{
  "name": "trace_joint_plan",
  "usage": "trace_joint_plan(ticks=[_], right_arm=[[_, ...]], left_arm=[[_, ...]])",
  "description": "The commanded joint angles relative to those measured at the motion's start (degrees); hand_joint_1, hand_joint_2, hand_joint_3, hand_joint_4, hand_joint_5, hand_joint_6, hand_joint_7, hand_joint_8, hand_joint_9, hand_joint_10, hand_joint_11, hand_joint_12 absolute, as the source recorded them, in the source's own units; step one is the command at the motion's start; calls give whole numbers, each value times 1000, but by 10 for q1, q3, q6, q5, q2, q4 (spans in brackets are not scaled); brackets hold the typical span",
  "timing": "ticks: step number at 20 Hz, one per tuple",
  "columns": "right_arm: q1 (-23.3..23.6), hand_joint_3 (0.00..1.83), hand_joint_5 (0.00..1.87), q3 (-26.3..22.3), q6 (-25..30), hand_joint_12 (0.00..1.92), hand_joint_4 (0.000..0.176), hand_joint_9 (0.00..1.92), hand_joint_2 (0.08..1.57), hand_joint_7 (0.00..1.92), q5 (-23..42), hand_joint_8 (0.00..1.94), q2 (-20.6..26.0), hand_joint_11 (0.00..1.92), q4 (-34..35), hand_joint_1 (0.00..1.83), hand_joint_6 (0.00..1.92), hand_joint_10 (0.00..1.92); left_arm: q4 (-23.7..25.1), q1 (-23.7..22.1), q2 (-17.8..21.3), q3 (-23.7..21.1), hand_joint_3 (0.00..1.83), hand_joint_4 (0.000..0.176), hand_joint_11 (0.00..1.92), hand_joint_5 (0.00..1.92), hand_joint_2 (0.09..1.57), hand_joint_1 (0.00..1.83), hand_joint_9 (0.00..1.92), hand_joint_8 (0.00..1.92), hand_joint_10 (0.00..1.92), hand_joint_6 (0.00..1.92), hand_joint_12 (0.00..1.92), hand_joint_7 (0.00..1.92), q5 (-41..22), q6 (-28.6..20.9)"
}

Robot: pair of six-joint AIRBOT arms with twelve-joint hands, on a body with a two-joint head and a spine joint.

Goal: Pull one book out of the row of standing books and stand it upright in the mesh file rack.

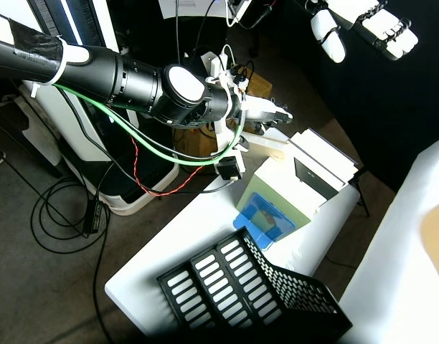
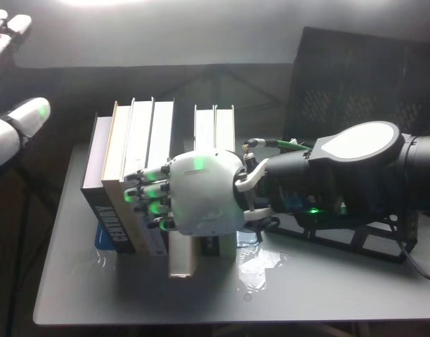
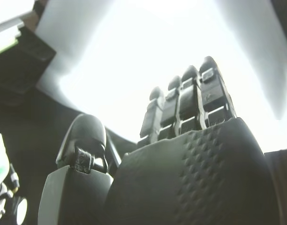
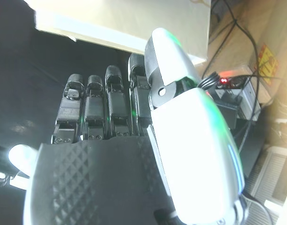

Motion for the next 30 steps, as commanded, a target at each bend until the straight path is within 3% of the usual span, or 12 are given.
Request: trace_joint_plan(ticks=[1, 4, 7, 10, 12, 15, 19, 21, 22, 23, 29, 30], right_arm=[[5, 0, 493, 3, -5, 0, 0, 0, 1244, 178, 10, 0, -2, 0, 8, 1124, 14, 0], [5, 0, 493, 11, -5, 0, 0, 0, 1244, 178, 6, 0, -8, 0, 11, 1124, 13, 0], [5, 0, 494, 9, -5, 0, 0, 0, 1243, 178, 9, 0, -9, 0, 28, 1124, 13, 0], [4, 0, 494, 4, -5, 0, 0, 0, 1243, 178, 22, 0, -11, 0, 44, 1124, 12, 0], [3, 0, 494, 8, -5, 0, 0, 0, 1243, 178, 21, 0, -19, 0, 45, 1124, 12, 0], [-2, 0, 494, 26, -5, 0, 0, 0, 1243, 178, 8, 0, -36, 0, 51, 1124, 12, 0], [-10, 0, 494, 48, -4, 0, 0, 0, 1243, 178, -7, 0, -54, 0, 55, 1124, 11, 0], [-12, 0, 494, 60, 1, 0, 0, 0, 1243, 178, -12, 0, -62, 0, 56, 1124, 11, 0], [-13, 0, 495, 62, 1, 0, 0, 0, 1243, 178, -12, 0, -65, 0, 56, 1124, 11, 0], [-14, 0, 495, 63, 1, 0, 0, 0, 1243, 178, -13, 0, -66, 0, 56, 1124, 11, 0], [-17, 0, 495, 58, 1, 0, 0, 0, 1242, 178, -6, 0, -69, 0, 59, 1124, 10, 0], [-20, 0, 495, 58, 1, 0, 0, 0, 1242, 178, -6, 0, -70, 0, 59, 1124, 10, 0]], left_arm=[[-2, -6, 1, 7, 0, 76, 0, 1, 1396, 31, 0, 0, 0, 0, 0, 0, -64, -2], [1, -10, -1, 10, 0, 76, 0, 15, 1397, 45, 0, 0, 0, 5, 0, 0, -63, -4], [-1, -10, 0, 8, 0, 92, 0, 19, 1380, 30, 0, 0, 0, 5, 0, 0, -65, -6], [-5, -7, 4, 5, 0, 80, 0, 27, 1384, 0, 0, 0, 0, 7, 0, 0, -66, -6], [-5, -8, 3, 5, 0, 82, 0, 19, 1381, 0, 0, 0, 0, 3, 0, 0, -66, -5], [-3, -8, 3, 5, 2, 66, 0, 13, 1393, 0, 0, 0, 0, 0, 0, 0, -66, -5], [-4, -8, 3, 7, 0, 81, 0, 8, 1383, 1, 0, 0, 0, 0, 0, 0, -66, -5], [-3, -8, 3, 7, 0, 77, 0, 7, 1387, 13, 0, 0, 0, 0, 0, 0, -66, -5], [-3, -8, 3, 7, 0, 89, 0, 9, 1385, 34, 0, 0, 0, 1, 0, 0, -66, -5], [-3, -8, 3, 8, 0, 89, 0, 9, 1384, 38, 0, 0, 0, 1, 0, 0, -65, -5], [-3, -8, 1, 10, 5, 59, 0, 8, 1405, 29, 0, 0, 0, 0, 0, 0, -66, -5], [-3, -9, 1, 10, 5, 60, 0, 8, 1406, 30, 0, 0, 0, 0, 0, 0, -65, -5]])
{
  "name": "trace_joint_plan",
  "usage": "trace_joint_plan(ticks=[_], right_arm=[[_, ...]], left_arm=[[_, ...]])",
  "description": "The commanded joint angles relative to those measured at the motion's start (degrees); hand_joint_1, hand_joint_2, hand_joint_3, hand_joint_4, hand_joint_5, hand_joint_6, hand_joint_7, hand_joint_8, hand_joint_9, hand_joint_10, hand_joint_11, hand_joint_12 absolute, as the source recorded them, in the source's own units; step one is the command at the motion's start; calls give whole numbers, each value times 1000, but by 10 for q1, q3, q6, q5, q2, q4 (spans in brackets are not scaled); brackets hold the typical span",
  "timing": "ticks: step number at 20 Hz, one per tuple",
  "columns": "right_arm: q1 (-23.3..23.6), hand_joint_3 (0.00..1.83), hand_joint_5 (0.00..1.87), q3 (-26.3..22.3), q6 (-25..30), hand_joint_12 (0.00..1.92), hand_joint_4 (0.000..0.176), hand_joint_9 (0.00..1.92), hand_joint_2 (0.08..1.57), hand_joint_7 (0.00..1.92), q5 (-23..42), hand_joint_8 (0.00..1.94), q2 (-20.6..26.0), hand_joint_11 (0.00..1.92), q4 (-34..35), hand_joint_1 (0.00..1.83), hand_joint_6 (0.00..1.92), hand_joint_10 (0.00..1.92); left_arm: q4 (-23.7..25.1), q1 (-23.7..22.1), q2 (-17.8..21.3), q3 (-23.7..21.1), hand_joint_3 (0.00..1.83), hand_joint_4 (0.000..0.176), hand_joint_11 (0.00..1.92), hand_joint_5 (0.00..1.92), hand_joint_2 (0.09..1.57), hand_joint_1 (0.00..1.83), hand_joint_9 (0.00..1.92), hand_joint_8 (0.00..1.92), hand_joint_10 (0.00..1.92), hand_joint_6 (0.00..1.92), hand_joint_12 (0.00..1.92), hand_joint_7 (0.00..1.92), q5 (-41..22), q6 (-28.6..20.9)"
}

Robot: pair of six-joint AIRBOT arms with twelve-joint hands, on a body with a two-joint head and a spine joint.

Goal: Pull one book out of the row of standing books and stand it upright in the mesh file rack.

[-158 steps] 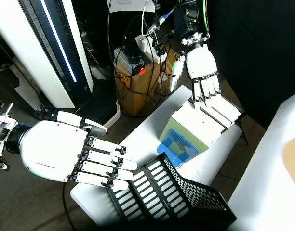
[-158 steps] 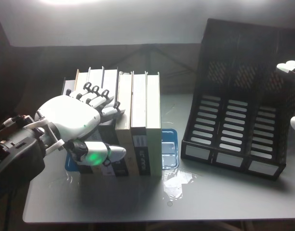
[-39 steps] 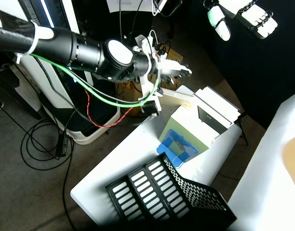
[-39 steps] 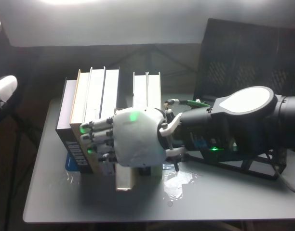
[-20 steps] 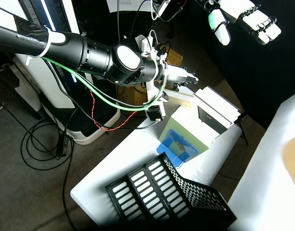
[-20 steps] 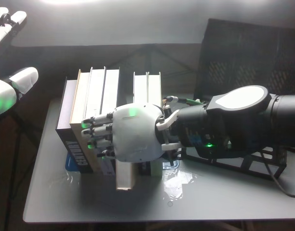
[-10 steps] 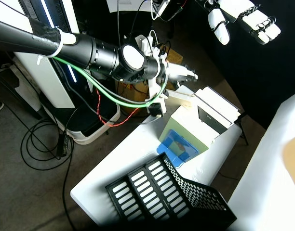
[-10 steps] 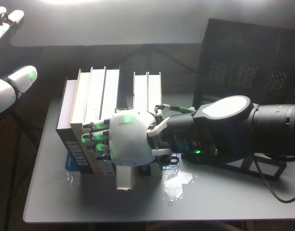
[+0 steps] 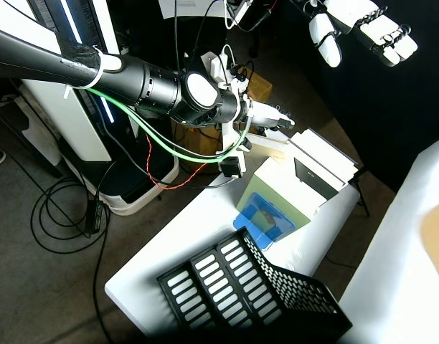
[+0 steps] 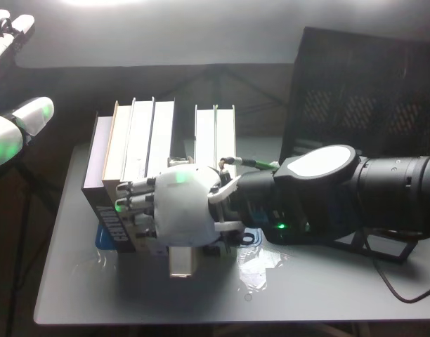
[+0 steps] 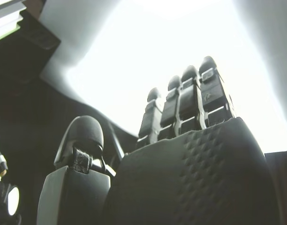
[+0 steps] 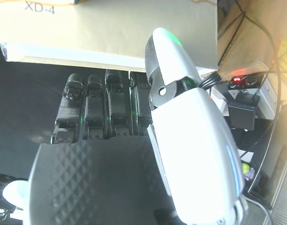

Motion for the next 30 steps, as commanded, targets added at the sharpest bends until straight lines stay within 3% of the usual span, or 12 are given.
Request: trace_joint_plan(ticks=[1, 9, 12, 18, 20, 21, 22, 23, 25, 26, 27, 30], right_arm=[[0, 0, 495, -2, 0, 0, 0, 0, 1242, 178, 21, 0, -1, 0, 7, 1124, 10, 0], [-12, 0, 495, 5, 12, 0, 0, 0, 1242, 178, 20, 0, -10, 0, 7, 1124, 9, 0], [-12, 0, 496, 11, 14, 0, 0, 0, 1242, 178, 20, 0, -10, 0, 7, 1124, 8, 0], [-12, 0, 496, 25, 14, 0, 0, 0, 1242, 178, 19, 0, -10, 0, 6, 1124, 8, 0], [-12, 0, 496, 29, 16, 0, 0, 0, 1242, 178, 19, 0, -10, 0, 6, 1124, 7, 0], [-12, 0, 496, 30, 16, 0, 0, 0, 1242, 178, 19, 0, -10, 0, 6, 1124, 7, 0], [-12, 0, 496, 30, 16, 0, 0, 0, 1242, 178, 19, 0, -9, 0, 5, 1124, 7, 0], [-12, 0, 496, 31, 16, 0, 0, 0, 1241, 178, 19, 0, -9, 0, 4, 1124, 7, 0], [-12, 0, 496, 33, 16, 0, 0, 0, 1241, 178, 19, 0, -9, 0, 4, 1124, 7, 0], [-12, 0, 496, 34, 16, 0, 0, 0, 1241, 178, 18, 0, -8, 0, 3, 1124, 7, 0], [-12, 0, 496, 37, 16, 0, 0, 0, 1241, 178, 17, 0, -8, 0, 1, 1124, 7, 0], [-12, 0, 496, 41, 17, 0, 0, 0, 1241, 178, 14, 0, -8, 0, -1, 1124, 7, 0]], left_arm=[[-1, -4, 3, 5, 4, 62, 0, 10, 1406, 30, 0, 0, 0, 1, 0, 0, -74, -1], [2, -9, -1, 9, 0, 70, 0, 14, 1398, 35, 0, 0, 0, 1, 0, 0, -71, -1], [3, -14, -5, 14, 0, 97, 0, 7, 1372, 3, 0, 0, 0, 0, 0, 0, -63, -1], [19, -37, -14, 33, 0, 67, 0, 32, 1378, 19, 0, 0, 0, 7, 0, 0, -42, -5], [34, -56, -22, 43, 5, 44, 0, 17, 1404, 90, 0, 0, 0, 1, 0, 0, -27, -5], [39, -61, -23, 46, 4, 6, 0, 3, 1403, 63, 0, 0, 0, 0, 0, 0, -23, -6], [45, -66, -24, 48, 3, 0, 0, 0, 1402, 48, 0, 0, 0, 0, 0, 0, -19, -6], [52, -73, -25, 51, 0, 0, 0, 0, 1447, 98, 65, 18, 60, 0, 734, 44, -13, -6], [64, -85, -29, 56, 1, 0, 0, 127, 1481, 93, 95, 21, 259, 25, 1268, 189, -3, -6], [72, -94, -33, 61, 5, 0, 0, 208, 1506, 240, 25, 87, 899, 50, 1767, 318, 4, -6], [83, -107, -39, 67, 0, 41, 0, 276, 1506, 207, 66, 349, 1280, 102, 1915, 369, 12, -6], [106, -131, -49, 74, 1, 47, 0, 264, 1515, 166, 76, 671, 1321, 142, 1921, 250, 29, -6]])
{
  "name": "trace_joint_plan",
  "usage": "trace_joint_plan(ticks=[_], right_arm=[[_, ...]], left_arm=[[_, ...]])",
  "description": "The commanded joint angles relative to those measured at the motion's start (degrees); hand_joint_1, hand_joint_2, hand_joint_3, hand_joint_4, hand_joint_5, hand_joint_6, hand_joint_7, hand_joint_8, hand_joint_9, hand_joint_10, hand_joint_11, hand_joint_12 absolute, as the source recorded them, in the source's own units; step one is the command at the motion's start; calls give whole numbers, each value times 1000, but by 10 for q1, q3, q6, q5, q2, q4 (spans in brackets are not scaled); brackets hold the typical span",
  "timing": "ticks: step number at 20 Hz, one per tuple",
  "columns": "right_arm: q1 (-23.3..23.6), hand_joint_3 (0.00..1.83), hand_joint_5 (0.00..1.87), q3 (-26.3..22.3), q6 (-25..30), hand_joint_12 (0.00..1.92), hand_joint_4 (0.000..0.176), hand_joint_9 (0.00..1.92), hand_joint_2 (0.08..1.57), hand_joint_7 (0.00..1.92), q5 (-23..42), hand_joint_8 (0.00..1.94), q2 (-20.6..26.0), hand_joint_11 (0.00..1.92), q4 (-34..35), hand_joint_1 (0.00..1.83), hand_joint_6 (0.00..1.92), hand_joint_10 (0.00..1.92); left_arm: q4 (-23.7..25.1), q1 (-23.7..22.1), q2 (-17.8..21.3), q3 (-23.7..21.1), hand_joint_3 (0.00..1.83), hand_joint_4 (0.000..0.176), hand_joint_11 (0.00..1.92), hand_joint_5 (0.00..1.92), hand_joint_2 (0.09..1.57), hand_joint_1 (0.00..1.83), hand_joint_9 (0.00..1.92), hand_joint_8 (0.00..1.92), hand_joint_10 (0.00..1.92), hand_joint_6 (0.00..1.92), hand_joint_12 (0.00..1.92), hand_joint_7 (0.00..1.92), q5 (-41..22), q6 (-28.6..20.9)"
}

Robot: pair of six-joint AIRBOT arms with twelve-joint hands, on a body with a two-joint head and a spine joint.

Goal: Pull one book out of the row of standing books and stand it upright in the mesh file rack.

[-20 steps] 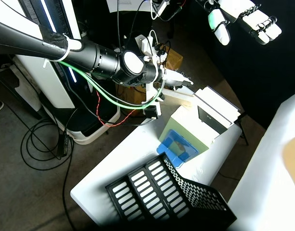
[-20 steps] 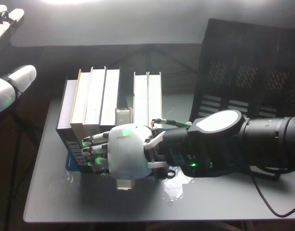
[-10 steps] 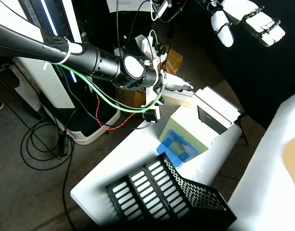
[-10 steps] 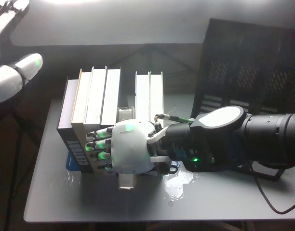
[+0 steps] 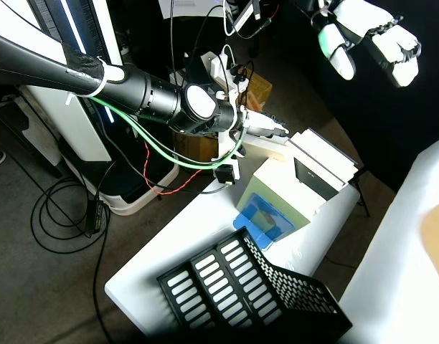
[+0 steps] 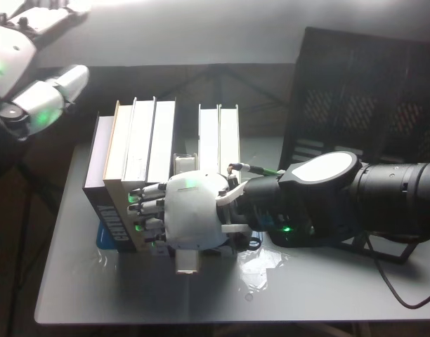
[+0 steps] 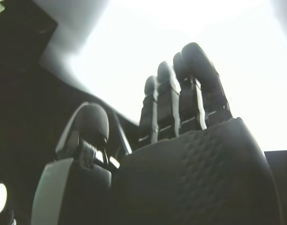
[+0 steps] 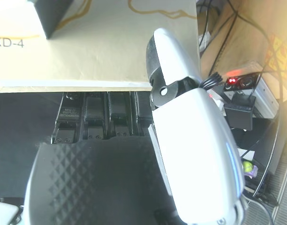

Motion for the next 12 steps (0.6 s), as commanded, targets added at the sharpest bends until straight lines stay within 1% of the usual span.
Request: trace_joint_plan(ticks=[1, 5, 9, 12], right_arm=[[3, 0, 496, 5, -5, 0, 0, 0, 1241, 178, 1, 0, 4, 0, -1, 1124, 6, 0], [3, 0, 497, 7, -5, 0, 0, 0, 1241, 178, -2, 0, 4, 0, -9, 1124, 6, 0], [3, 0, 497, -2, -3, 0, 0, 0, 1241, 178, -11, 0, 4, 0, -27, 1124, 6, 0], [3, 0, 497, 2, -1, 0, 0, 0, 1241, 178, -15, 0, 4, 0, -34, 1124, 6, 0]], left_arm=[[-1, -4, 3, 3, 0, 47, 0, 258, 1514, 171, 75, 732, 1327, 158, 1921, 224, -64, 0], [0, -4, 3, 2, 0, 48, 0, 255, 1514, 171, 74, 751, 1328, 165, 1921, 216, -67, -4], [0, -4, 6, 3, 0, 48, 0, 254, 1514, 169, 74, 754, 1328, 167, 1921, 215, -66, -4], [10, -17, 0, 9, 0, 48, 0, 253, 1514, 169, 74, 755, 1328, 168, 1921, 214, -57, -4]])
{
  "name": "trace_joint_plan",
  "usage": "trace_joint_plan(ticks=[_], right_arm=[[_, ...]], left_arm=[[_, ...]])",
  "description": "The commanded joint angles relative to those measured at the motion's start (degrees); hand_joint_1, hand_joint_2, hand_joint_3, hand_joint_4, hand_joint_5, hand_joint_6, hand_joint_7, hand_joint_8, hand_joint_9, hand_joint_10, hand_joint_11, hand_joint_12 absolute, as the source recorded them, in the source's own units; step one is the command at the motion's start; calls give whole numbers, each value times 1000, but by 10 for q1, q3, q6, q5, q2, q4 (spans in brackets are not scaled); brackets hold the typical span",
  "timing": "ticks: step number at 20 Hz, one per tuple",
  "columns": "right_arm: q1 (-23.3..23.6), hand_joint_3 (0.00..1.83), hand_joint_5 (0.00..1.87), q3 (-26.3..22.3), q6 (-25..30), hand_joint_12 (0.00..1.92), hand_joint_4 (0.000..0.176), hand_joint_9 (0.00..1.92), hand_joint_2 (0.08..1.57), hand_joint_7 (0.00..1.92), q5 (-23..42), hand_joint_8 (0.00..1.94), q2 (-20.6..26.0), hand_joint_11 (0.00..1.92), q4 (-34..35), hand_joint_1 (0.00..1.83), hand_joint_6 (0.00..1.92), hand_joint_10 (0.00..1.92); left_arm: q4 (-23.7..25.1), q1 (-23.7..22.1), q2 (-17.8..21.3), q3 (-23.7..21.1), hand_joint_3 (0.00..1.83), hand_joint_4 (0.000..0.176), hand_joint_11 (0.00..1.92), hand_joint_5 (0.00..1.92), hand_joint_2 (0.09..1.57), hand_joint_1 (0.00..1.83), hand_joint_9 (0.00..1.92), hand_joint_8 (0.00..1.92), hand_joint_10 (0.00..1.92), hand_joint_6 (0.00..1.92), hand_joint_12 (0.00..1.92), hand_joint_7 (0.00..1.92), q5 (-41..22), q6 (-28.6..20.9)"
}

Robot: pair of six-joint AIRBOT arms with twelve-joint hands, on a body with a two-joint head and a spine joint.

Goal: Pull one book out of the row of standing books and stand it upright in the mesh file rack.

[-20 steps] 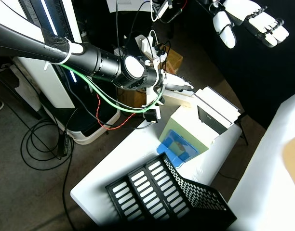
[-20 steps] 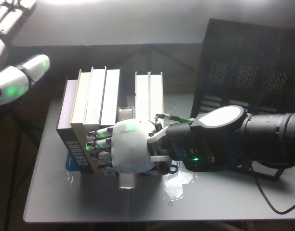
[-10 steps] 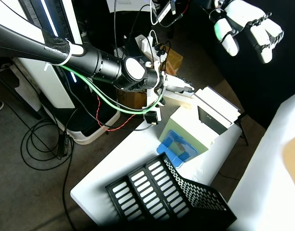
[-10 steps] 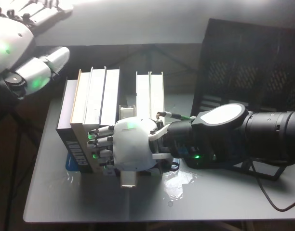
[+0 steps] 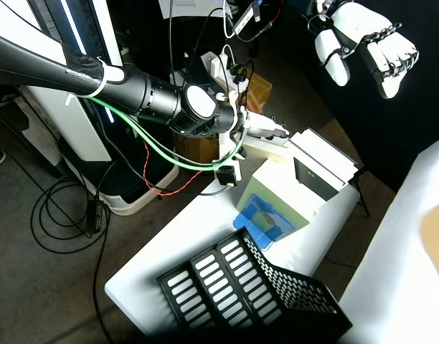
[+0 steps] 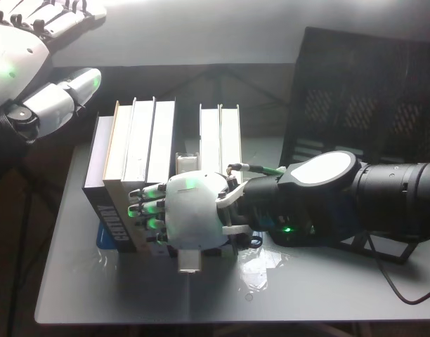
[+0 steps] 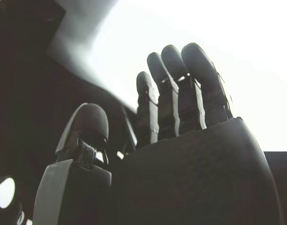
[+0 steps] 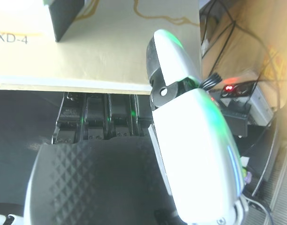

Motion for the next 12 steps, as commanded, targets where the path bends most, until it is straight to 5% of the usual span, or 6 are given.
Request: trace_joint_plan(ticks=[1, 2, 3, 6, 9, 12], right_arm=[[3, 0, 497, 7, 1, 0, 0, 0, 1241, 178, -5, 0, 4, 0, -2, 1124, 6, 0], [3, 0, 1089, 9, 3, 1844, 0, 1450, 1096, 1371, -5, 1806, 6, 1490, -2, 1183, 799, 1844], [3, 0, 1149, 10, 6, 1906, 0, 1522, 1106, 1416, -5, 1914, 9, 1573, -2, 1198, 774, 1906], [3, 0, 1095, 5, 10, 1921, 0, 1348, 1141, 1252, -4, 1482, 23, 1406, 5, 1202, 824, 1731], [3, 0, 853, 9, 9, 1355, 0, 1060, 1138, 1051, -3, 791, 27, 730, 13, 1223, 1266, 519], [3, 0, 1104, 10, 9, 1572, 0, 1142, 1026, 1269, -3, 376, 27, 997, 11, 1392, 697, 1008]], left_arm=[[6, -16, -2, 8, 0, 48, 0, 253, 1514, 169, 74, 755, 1328, 168, 1921, 214, -61, -1], [12, -23, -4, 11, 0, 48, 0, 253, 1514, 168, 74, 757, 1328, 170, 1921, 214, -56, -2], [21, -34, -8, 15, 0, 48, 0, 252, 1514, 168, 74, 757, 1328, 170, 1921, 214, -48, -2], [47, -62, -24, 30, 0, 48, 0, 251, 1514, 168, 74, 760, 1328, 173, 1921, 213, -23, -11], [60, -75, -32, 36, 0, 48, 0, 250, 1515, 167, 74, 762, 1328, 175, 1921, 212, -9, -13], [60, -75, -32, 36, 0, 48, 0, 249, 1515, 167, 74, 764, 1328, 178, 1921, 211, -11, -16]])
